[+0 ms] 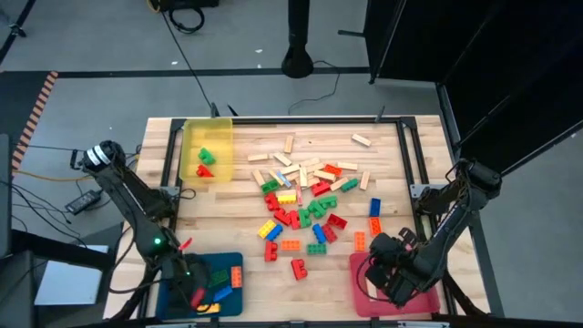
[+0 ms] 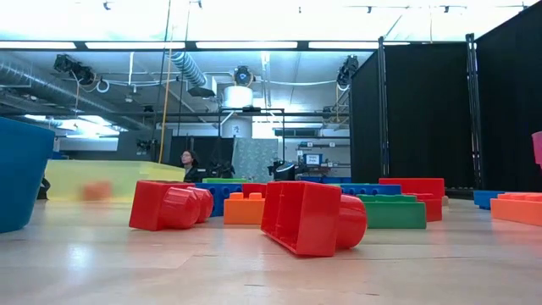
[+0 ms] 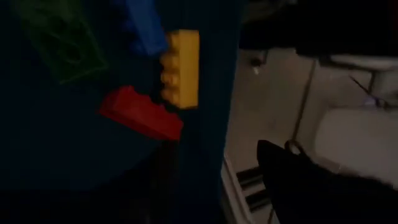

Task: Sort blocks by size
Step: Put the red game piece into the blue bin, then put the round red game piece into the yellow bin

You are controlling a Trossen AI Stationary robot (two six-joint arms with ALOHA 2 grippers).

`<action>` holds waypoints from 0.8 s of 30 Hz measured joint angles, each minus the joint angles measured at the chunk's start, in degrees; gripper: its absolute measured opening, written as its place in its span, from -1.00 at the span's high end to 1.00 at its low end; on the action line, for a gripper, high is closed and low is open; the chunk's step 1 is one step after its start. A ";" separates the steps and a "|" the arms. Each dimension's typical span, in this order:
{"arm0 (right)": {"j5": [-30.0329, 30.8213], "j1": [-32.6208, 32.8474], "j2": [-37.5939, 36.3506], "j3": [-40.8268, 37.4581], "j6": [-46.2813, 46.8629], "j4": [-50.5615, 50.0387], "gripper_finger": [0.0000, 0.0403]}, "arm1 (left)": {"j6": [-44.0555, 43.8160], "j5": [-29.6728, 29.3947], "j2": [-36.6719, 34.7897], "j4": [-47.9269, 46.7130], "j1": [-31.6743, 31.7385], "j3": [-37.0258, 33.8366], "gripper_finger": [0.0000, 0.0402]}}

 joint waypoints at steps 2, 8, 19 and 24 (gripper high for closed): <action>1.62 -1.11 0.00 0.00 -1.74 -0.07 0.18 | -0.96 -4.65 0.00 -5.56 2.00 3.89 -0.09; 11.44 -6.94 0.00 -0.02 -11.95 0.07 0.17 | 0.25 -29.74 -0.09 -20.97 9.59 14.35 -0.04; 0.38 -31.17 0.00 -2.25 -54.62 16.91 0.18 | 4.67 -35.95 -0.09 -19.54 26.32 16.62 -0.03; -12.61 -38.99 0.00 -4.02 -67.65 22.09 0.10 | 11.66 -32.43 -0.09 -17.57 27.96 16.62 -0.03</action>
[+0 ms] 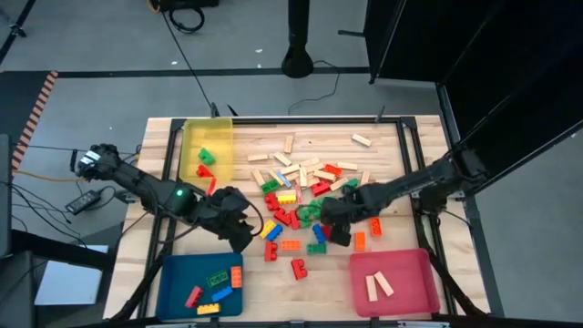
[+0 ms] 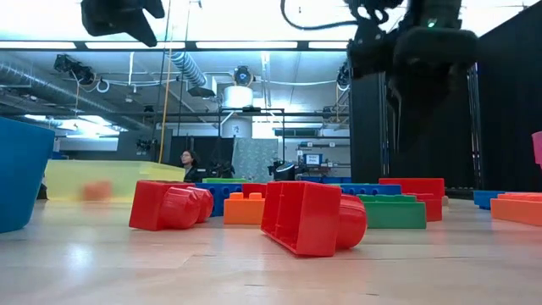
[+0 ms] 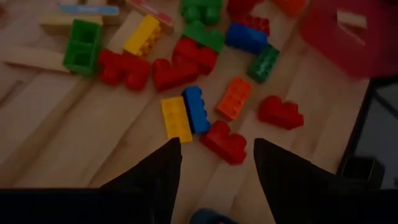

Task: Sort blocks by size
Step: Put the round red game piece into the yellow bin

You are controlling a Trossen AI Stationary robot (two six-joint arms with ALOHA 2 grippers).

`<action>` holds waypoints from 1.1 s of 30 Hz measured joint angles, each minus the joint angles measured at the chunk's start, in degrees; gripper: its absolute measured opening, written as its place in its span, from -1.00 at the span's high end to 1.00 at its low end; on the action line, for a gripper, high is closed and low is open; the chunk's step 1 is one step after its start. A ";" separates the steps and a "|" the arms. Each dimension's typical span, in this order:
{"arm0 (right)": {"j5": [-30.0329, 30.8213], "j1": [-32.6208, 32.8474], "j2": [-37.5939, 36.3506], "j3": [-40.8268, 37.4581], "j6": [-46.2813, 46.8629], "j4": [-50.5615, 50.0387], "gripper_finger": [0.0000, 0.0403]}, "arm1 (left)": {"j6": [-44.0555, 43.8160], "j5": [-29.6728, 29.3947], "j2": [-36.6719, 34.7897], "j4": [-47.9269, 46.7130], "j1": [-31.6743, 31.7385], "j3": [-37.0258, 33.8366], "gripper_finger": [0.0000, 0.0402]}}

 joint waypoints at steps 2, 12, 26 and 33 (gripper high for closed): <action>-0.54 -1.84 -0.02 0.00 -4.41 -1.46 0.03 | 1.93 0.50 0.00 0.10 -0.01 0.00 -0.03; -13.83 -5.17 -0.02 0.00 -10.35 -1.51 -0.48 | 3.96 2.68 0.00 0.11 -0.02 0.00 -0.03; -5.22 -3.04 -0.02 -2.47 -1.14 5.00 -0.64 | 6.78 2.13 0.00 -0.04 1.58 0.00 -0.03; -6.25 -2.86 0.00 -8.42 0.73 10.00 -0.63 | 6.83 2.13 0.00 -0.13 1.58 0.00 -0.03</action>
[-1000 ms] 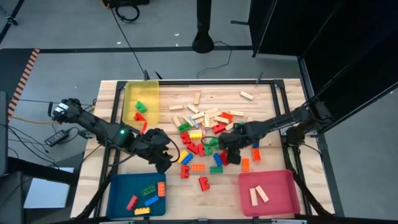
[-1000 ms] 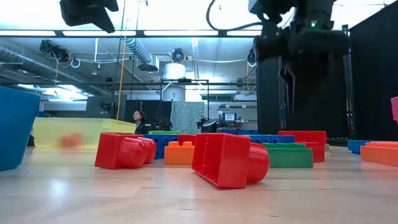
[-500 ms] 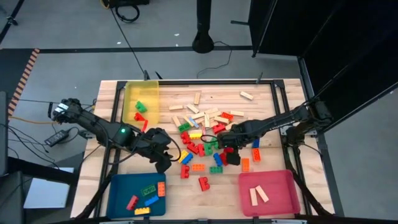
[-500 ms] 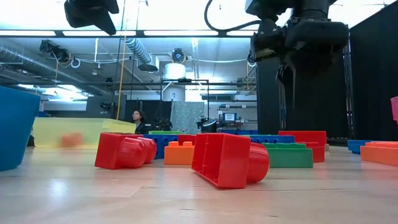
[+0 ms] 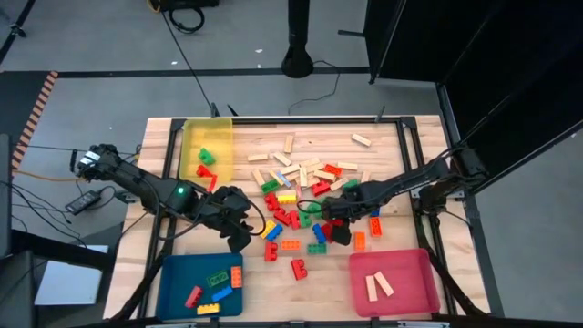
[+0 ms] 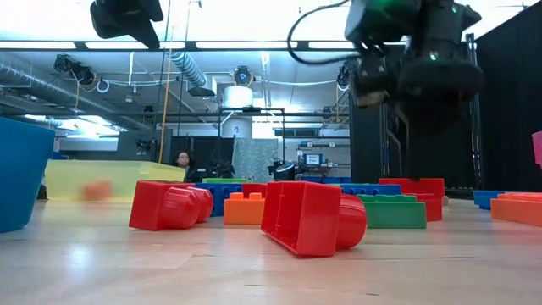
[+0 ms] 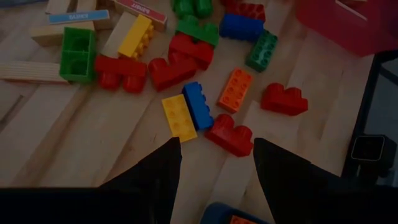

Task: Sort blocks by size
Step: Put the round red game piece into the yellow bin

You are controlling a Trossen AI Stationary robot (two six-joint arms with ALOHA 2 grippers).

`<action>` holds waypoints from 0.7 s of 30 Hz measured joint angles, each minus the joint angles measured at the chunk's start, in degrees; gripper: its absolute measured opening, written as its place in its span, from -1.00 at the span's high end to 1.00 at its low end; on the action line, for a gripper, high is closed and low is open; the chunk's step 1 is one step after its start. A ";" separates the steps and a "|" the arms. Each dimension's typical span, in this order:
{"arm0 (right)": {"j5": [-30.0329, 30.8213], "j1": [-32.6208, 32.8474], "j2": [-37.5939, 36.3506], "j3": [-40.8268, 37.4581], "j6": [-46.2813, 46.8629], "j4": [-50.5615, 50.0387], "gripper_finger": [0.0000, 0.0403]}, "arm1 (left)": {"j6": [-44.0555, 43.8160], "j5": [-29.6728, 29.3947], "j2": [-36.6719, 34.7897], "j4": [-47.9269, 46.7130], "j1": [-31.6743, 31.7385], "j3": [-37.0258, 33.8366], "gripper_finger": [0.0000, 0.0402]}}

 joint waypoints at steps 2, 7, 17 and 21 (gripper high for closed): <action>0.05 -0.02 0.02 -1.63 0.00 0.58 -0.64 | 0.00 -0.06 0.00 0.00 0.00 0.00 -0.03; 0.24 -1.13 0.02 -5.03 1.05 4.74 -0.56 | 0.02 -1.07 0.00 -0.03 0.00 0.00 -0.03; 0.62 -2.41 -0.15 -8.85 6.18 7.86 0.30 | 0.01 -2.08 0.00 -0.70 0.00 0.00 -0.03; 0.13 -2.29 -0.09 -8.52 8.20 8.27 0.28 | -0.17 -2.16 -0.22 -0.43 0.00 0.00 -0.03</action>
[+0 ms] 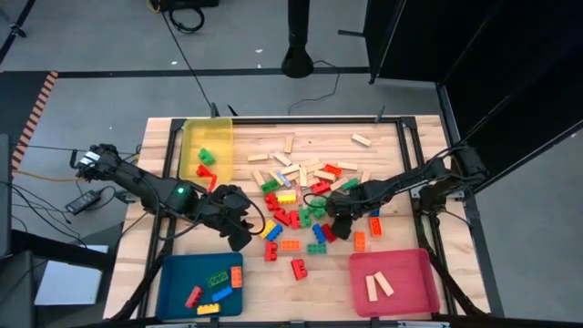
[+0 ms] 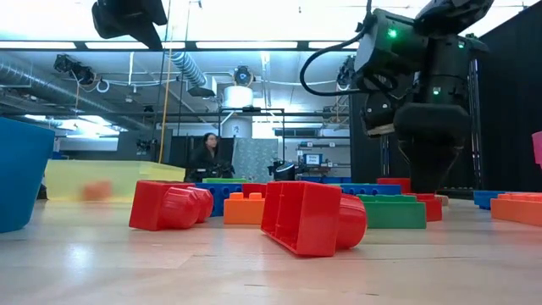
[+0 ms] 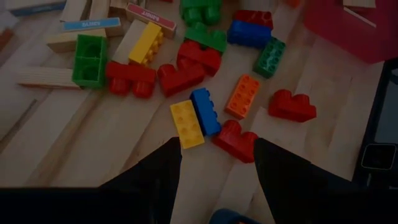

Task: Sort blocks by size
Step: Put the round red game piece into the yellow bin

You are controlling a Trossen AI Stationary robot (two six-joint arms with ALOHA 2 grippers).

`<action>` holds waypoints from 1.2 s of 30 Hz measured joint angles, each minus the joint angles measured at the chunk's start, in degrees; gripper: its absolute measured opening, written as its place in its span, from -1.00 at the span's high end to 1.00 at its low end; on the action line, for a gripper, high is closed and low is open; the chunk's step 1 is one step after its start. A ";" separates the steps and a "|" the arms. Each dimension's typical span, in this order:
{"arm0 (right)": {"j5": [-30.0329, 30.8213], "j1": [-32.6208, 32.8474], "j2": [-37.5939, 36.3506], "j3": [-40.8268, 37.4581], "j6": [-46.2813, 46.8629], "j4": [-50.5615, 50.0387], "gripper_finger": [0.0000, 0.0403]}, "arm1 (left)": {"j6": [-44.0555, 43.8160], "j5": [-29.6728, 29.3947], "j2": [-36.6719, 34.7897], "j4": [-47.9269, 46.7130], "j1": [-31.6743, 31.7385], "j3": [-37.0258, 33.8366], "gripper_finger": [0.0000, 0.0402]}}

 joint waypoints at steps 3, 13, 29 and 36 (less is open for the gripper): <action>-1.04 0.17 0.25 1.71 0.75 -0.17 0.28 | -0.02 -0.03 -0.87 0.08 -0.02 0.24 -0.03; 1.36 -1.17 0.20 17.90 -3.52 -8.80 0.28 | 1.92 -8.68 -9.92 -0.12 -0.04 5.47 -0.03; 7.79 -16.77 4.53 30.41 -11.84 26.06 0.28 | 19.41 -21.49 -28.43 10.30 -0.15 9.16 -0.03; 2.94 -19.07 18.09 42.03 -12.78 29.50 0.28 | 22.56 -21.81 -30.26 11.86 -0.15 9.14 -0.03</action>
